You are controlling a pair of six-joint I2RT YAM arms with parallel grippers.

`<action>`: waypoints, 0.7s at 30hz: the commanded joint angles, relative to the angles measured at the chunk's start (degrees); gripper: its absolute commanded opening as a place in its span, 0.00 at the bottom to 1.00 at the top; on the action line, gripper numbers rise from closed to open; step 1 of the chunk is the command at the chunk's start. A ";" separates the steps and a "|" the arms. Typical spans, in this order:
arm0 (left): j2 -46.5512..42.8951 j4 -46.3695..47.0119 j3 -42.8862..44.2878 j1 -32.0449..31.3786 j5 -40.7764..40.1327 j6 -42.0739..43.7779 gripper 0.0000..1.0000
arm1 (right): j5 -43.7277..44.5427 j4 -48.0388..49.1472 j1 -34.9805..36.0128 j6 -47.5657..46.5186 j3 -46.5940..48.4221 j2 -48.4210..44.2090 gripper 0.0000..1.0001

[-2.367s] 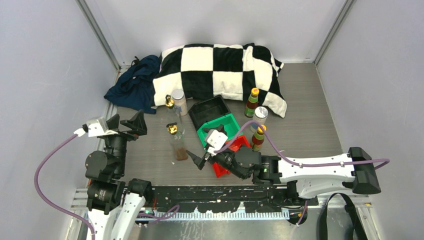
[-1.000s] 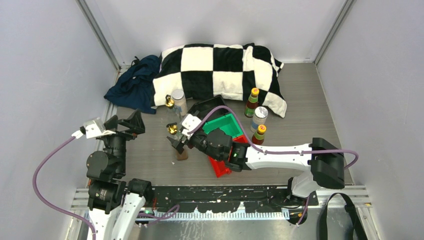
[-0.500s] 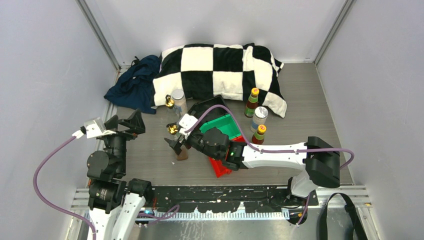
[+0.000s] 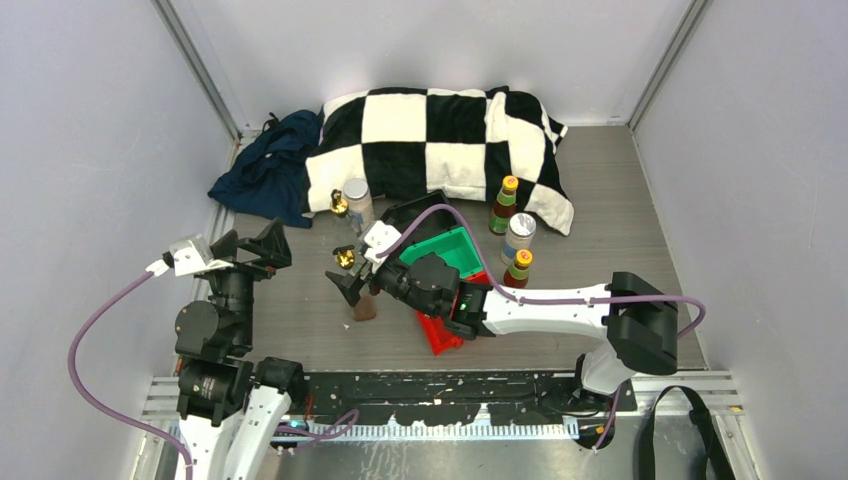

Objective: Organize the condiment bottles
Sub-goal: Pick up the bottle from the center of the board.

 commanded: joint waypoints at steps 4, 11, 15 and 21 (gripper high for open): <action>0.07 2.84 -0.14 -0.16 0.17 -0.52 0.96 | -0.83 3.99 -0.97 3.22 -0.51 1.67 1.00; 0.10 3.01 -0.31 -0.20 0.22 -0.52 0.96 | -1.34 4.09 -1.50 4.37 -0.55 2.70 1.00; -0.03 2.96 -0.41 -0.21 0.29 -0.52 0.96 | -1.70 4.09 -1.80 4.94 -0.35 3.32 1.00; -0.20 2.85 -0.57 -0.16 0.29 -0.52 0.96 | -2.23 4.00 -1.91 5.32 0.10 4.30 0.99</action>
